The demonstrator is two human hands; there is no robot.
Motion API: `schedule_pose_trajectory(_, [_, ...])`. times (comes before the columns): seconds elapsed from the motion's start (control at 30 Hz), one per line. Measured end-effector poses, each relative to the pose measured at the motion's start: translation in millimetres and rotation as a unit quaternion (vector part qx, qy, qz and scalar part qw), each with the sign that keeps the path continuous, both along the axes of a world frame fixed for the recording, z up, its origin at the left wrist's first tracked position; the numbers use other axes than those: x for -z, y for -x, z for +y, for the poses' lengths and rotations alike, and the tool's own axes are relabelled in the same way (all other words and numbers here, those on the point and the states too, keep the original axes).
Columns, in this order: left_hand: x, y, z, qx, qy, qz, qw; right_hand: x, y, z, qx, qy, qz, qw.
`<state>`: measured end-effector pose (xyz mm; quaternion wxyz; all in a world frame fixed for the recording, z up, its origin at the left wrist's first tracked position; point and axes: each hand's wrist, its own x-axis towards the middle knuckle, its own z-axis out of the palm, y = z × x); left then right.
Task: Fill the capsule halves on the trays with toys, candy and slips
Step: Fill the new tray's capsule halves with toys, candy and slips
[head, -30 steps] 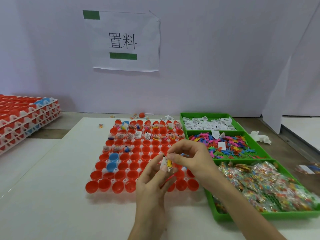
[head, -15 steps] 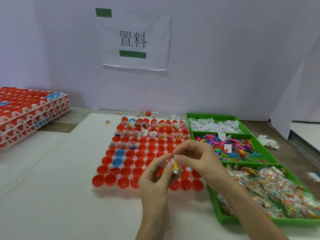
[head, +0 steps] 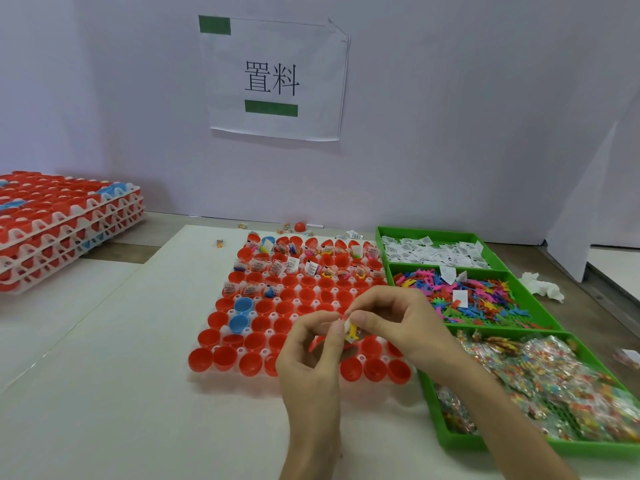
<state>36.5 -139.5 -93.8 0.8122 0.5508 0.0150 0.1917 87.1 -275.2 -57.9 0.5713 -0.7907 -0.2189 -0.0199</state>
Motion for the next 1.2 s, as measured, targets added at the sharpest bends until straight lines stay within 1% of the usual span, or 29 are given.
schedule_pose_trajectory(0.1, [0,0,-1,0.002,-0.021,-0.012,1.0,1,0,0,0.01,-0.002,-0.016,1.0])
schedule_pose_trajectory(0.33, [7,0,-1,-0.076,-0.133,-0.022,0.988,0,2,0,-0.027,0.032,0.005,0.999])
schedule_pose_trajectory(0.57, [4,5,-4,-0.092,-0.149,-0.046,0.984,-5,5,-2,-0.021,0.016,-0.034,0.999])
schedule_pose_trajectory(0.63, [5,5,-5,-0.112,-0.163,-0.048,0.979,-9,4,0,-0.008,0.01,-0.026,1.0])
schedule_pose_trajectory(0.7, [6,5,-5,-0.154,-0.178,-0.052,0.971,-16,-3,5,0.042,0.016,-0.027,0.999])
schedule_pose_trajectory(0.77, [5,5,-4,-0.187,-0.183,-0.065,0.963,-25,-18,12,0.115,0.046,-0.05,0.991])
schedule_pose_trajectory(0.8, [4,5,-3,-0.191,-0.189,-0.077,0.96,-28,-29,16,0.135,0.075,-0.065,0.986])
schedule_pose_trajectory(0.9, [2,8,-3,-0.185,-0.229,-0.123,0.948,-32,-59,41,0.11,0.166,-0.079,0.977])
schedule_pose_trajectory(1.0, [4,7,-7,-0.186,-0.247,-0.144,0.94,-24,-82,67,0.097,0.268,-0.092,0.954])
schedule_pose_trajectory(1.1, [6,7,-6,-0.195,-0.24,-0.141,0.941,-11,-97,83,0.084,0.302,-0.073,0.947])
schedule_pose_trajectory(1.2, [8,2,-2,-0.2,-0.229,-0.132,0.943,-4,-100,90,0.08,0.304,-0.063,0.947])
